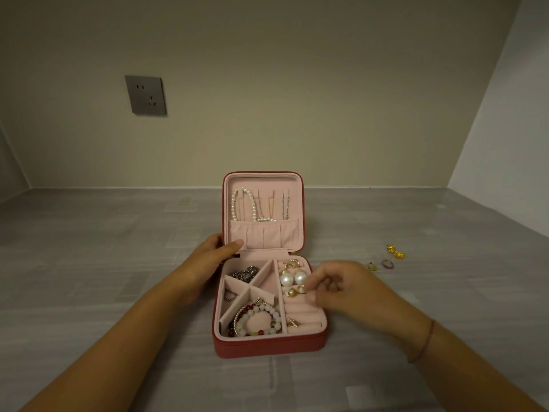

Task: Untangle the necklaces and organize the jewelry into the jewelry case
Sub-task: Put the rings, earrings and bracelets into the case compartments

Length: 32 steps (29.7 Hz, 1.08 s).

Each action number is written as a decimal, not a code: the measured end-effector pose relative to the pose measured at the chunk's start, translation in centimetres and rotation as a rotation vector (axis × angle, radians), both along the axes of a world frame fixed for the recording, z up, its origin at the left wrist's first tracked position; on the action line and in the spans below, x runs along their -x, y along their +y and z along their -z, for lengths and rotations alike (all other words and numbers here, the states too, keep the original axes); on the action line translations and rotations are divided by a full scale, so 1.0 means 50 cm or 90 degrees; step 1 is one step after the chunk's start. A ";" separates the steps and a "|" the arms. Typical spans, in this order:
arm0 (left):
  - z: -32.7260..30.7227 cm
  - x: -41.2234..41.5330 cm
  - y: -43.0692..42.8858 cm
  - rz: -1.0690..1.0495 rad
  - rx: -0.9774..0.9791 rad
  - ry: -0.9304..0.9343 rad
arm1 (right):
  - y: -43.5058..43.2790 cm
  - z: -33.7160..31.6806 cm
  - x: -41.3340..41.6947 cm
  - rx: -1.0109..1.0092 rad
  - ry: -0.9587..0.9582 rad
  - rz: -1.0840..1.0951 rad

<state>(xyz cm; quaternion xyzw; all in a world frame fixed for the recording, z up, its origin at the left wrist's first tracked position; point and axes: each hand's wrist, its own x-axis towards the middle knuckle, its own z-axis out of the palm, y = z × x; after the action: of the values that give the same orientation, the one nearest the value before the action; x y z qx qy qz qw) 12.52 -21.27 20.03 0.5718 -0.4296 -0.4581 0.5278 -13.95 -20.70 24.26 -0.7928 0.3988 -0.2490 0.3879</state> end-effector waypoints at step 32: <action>-0.006 0.005 0.002 -0.009 -0.004 0.014 | -0.068 -0.009 0.112 0.082 -0.122 0.190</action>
<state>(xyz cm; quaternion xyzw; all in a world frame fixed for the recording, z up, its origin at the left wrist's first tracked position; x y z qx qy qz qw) 12.27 -21.19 20.31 0.5715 -0.4179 -0.4623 0.5338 -19.54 -24.08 24.69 -0.7206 0.4563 -0.4034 0.3313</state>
